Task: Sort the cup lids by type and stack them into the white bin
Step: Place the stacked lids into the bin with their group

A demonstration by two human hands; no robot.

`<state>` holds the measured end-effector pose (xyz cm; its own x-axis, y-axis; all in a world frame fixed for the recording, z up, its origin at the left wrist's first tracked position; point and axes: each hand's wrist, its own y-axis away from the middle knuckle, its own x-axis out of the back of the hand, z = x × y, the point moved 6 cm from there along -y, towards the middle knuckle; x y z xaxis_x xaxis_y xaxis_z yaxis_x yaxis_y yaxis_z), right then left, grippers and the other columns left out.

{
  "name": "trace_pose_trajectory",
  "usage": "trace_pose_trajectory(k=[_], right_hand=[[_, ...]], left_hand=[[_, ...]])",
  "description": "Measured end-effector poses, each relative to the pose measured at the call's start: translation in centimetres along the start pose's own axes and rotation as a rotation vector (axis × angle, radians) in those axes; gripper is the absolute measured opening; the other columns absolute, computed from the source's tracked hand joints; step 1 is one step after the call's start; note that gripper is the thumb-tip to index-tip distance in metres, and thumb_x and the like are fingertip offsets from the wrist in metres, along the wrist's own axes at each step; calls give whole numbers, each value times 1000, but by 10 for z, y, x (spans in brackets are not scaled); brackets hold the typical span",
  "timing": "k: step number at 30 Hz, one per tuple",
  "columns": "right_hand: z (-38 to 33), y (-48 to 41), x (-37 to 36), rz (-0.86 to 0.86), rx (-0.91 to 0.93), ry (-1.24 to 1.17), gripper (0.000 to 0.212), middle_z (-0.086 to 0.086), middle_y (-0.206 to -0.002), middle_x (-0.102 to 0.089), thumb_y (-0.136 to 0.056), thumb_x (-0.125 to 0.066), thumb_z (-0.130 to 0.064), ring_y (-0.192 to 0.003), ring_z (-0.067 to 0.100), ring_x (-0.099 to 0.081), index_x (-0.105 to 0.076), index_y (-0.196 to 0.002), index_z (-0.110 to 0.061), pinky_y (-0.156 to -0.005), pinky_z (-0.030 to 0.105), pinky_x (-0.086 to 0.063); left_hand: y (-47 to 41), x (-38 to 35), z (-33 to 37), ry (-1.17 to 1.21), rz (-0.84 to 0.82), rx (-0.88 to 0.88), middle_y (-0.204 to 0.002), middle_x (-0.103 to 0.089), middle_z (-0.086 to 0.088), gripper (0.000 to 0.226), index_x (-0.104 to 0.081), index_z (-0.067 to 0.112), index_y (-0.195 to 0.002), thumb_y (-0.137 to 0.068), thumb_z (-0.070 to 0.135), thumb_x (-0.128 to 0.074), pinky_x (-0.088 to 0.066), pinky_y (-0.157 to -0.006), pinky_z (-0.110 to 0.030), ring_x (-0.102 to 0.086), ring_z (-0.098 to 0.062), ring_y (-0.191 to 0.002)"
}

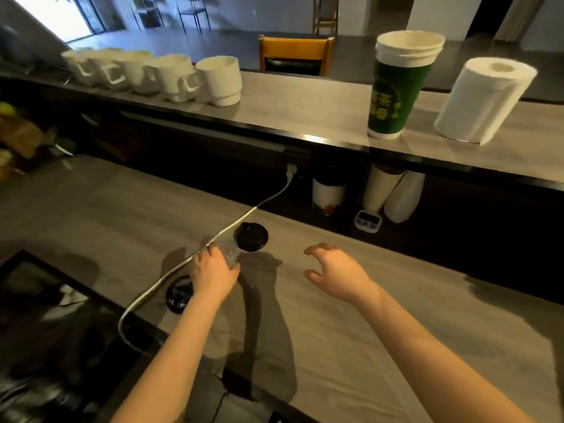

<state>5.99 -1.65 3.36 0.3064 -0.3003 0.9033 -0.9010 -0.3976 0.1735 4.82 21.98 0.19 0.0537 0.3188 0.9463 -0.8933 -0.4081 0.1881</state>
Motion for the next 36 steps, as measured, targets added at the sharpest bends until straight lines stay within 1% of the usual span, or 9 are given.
trace_pose_trajectory(k=[5,11,15,19,21,23,28,32,36], right_hand=[[-20,-25,-13,-13,-5,-1,51,2,-143,-43,-92,-54,-34,-129,21,-42,-39,-140,-22,-102,33,-42],[-35,-43,-21,-29,2,-16,54,2,-145,-41,-92,-55,-34,-131,21,-40,-35,-141,-25,-104,37,-41],[-43,-49,-20,-9,26,-157,64,1,-148,-37,-90,-59,-33,-131,19,-41,-26,-145,-27,-103,32,-39],[-42,-47,-6,29,37,-388,85,-4,-150,-33,-82,-70,-28,-131,13,-39,-18,-149,-29,-96,21,-36],[-41,-46,0,17,43,-517,93,-7,-149,-31,-77,-76,-22,-128,8,-38,-17,-150,-29,-94,18,-33],[-38,-45,4,7,48,-651,94,-11,-144,-33,-75,-78,-18,-126,4,-36,-20,-148,-31,-97,21,-35],[-24,-43,11,136,-12,-840,78,-2,-124,-44,-72,-80,-16,-115,13,-51,-40,-138,-28,-95,34,-50],[-20,-44,-2,21,-33,-909,63,-2,-123,-47,-74,-79,-24,-110,19,-57,-47,-129,-23,-93,36,-52],[-22,-47,-13,-12,-81,-970,63,3,-121,-52,-75,-78,-20,-100,23,-64,-44,-128,-21,-85,37,-56]], left_hand=[[-30,-22,-35,2,-160,142,-122,-58,-15,45,-42,12,-131,-94,36,-48,-44,-97,-43,-53,-33,-115],[-29,-26,-27,262,-131,15,-118,-57,-22,36,-41,10,-132,-98,18,-41,-47,-90,-40,-55,-37,-108],[-19,-6,1,421,-79,-171,-117,-57,-17,41,-37,8,-139,-98,14,-42,-43,-79,-30,-56,-29,-106],[-16,14,36,742,-43,-274,-94,-56,-5,21,-53,14,-115,-94,13,-49,-38,-65,-22,-52,-17,-85],[-14,18,49,1018,-113,-238,-79,-54,-3,11,-50,21,-93,-85,16,-55,-40,-65,-26,-50,-18,-74],[-12,18,57,1240,-188,-180,-68,-49,2,13,-47,22,-85,-74,20,-53,-38,-64,-29,-45,-14,-65],[-7,6,66,1394,-324,-157,-72,-48,-1,15,-46,16,-84,-91,3,-44,-34,-65,-29,-45,-14,-68],[-3,-2,65,1499,-422,-132,-82,-56,-4,16,-47,14,-86,-95,3,-40,-43,-63,-25,-54,-13,-73],[-8,-12,56,1435,-405,-74,-93,-59,-7,14,-51,15,-91,-96,7,-42,-44,-69,-29,-56,-19,-84]])
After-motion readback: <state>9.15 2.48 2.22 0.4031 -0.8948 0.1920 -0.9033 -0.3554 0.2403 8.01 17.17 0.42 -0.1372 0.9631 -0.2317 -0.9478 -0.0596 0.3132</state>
